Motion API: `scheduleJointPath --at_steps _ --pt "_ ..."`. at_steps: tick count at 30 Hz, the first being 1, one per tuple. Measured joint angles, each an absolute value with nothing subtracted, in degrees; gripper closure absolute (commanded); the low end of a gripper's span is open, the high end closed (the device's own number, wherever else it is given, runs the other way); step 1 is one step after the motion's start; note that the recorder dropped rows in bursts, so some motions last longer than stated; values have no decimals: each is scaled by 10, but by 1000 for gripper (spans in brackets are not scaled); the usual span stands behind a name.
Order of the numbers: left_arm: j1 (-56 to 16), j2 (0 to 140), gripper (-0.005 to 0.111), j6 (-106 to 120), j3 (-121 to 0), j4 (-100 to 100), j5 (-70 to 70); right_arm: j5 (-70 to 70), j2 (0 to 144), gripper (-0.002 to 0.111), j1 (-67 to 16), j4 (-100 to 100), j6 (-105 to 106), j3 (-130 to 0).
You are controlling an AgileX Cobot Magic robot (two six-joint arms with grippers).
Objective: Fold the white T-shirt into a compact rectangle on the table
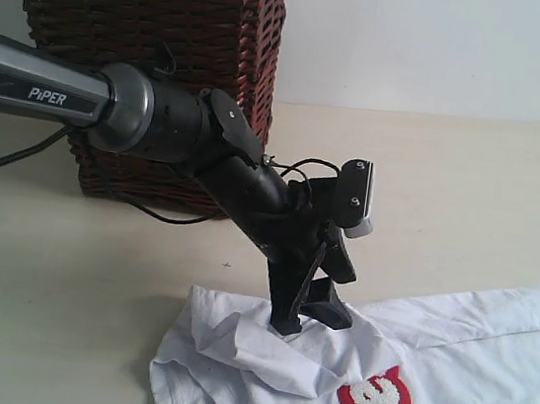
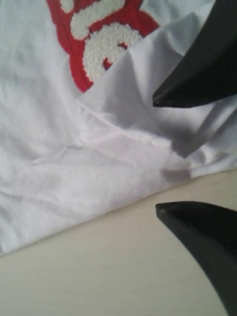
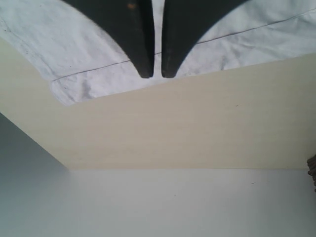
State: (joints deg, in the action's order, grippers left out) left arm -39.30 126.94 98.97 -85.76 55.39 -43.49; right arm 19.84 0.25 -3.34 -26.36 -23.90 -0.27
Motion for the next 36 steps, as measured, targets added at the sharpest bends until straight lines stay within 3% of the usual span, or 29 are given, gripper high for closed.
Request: scheduleJointPath --at_steps 10,25,36 --pt "-393 1269 107 986 -858 556 -452 198 3 100 -33 -264 -239 -3" --pt "-368 1240 107 989 -870 554 -459 198 3 100 -33 -264 -239 -3" --pt "-350 1240 107 1037 -997 541 -443 198 3 100 -33 -264 -239 -3"
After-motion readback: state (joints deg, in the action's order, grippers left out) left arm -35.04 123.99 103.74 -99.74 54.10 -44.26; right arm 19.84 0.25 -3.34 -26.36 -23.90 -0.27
